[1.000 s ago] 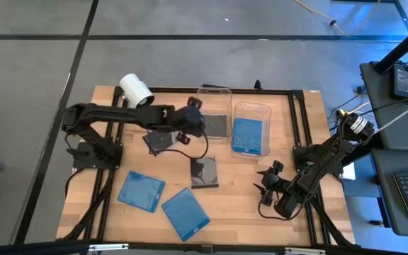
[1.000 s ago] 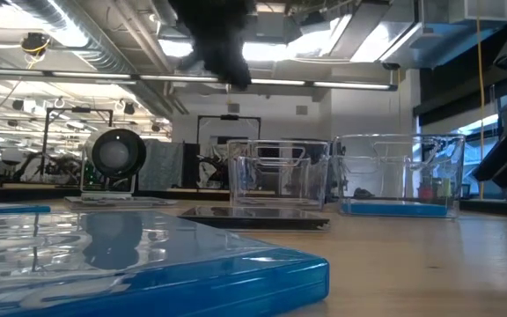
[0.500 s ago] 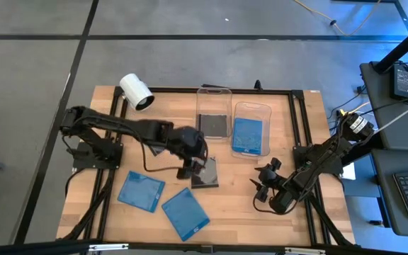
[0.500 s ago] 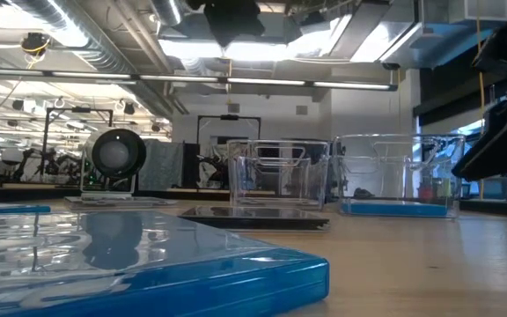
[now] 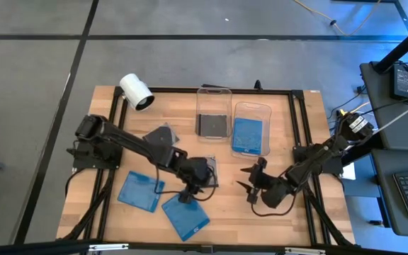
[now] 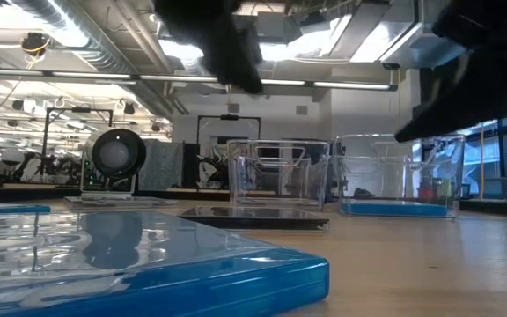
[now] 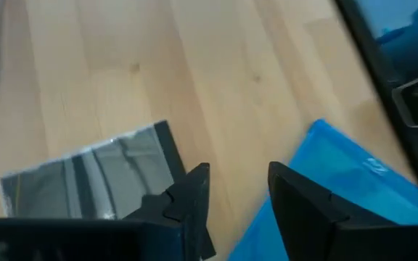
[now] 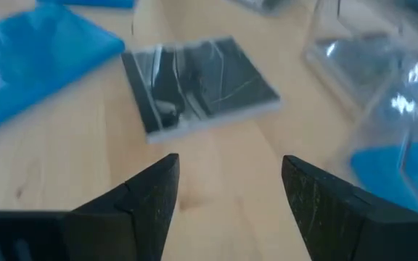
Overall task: Pick & place jewel cases by type
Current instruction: Put the right black cd case into the left transparent bin
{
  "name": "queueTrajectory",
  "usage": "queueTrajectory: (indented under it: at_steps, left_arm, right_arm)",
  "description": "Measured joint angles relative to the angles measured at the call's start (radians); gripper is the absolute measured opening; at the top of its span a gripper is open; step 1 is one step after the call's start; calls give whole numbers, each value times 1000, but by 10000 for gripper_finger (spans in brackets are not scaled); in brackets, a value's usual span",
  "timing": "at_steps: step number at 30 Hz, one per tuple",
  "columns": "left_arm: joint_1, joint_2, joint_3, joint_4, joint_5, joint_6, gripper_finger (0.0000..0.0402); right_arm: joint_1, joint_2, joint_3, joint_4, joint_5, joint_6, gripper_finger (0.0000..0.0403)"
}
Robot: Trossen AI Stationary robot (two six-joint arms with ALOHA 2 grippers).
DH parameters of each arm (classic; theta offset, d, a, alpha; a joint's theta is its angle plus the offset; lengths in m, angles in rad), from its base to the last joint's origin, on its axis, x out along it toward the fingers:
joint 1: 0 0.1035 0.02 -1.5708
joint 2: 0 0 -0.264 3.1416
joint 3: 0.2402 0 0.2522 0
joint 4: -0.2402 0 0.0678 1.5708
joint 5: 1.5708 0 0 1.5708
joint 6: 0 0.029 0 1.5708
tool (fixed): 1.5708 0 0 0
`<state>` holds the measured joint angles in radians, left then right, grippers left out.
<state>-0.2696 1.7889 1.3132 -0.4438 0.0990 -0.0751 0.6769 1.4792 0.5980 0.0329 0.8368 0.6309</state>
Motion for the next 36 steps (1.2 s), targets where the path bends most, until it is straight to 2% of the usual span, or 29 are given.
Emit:
queueTrajectory:
  at_steps: [5,11,15,24,28,36]
  left_arm:
    - [-12,83,-1,-10,-39,-13,182]
    - [0,132,-1,-15,-235,-20,238]
    - [0,138,-1,-3,-258,-52,258]
    - [-5,151,-1,77,-296,-217,267]
    - [-12,150,0,94,-321,-303,267]
    - [-32,200,-2,109,-336,-256,267]
  right_arm:
    - [-44,0,0,55,-2,-112,247]
    - [-103,3,0,63,-80,-114,247]
    - [-133,17,0,74,-126,-113,247]
    - [-177,92,1,122,-137,-110,247]
    - [-191,120,0,135,-208,-117,247]
    - [-207,125,0,137,-255,-118,247]
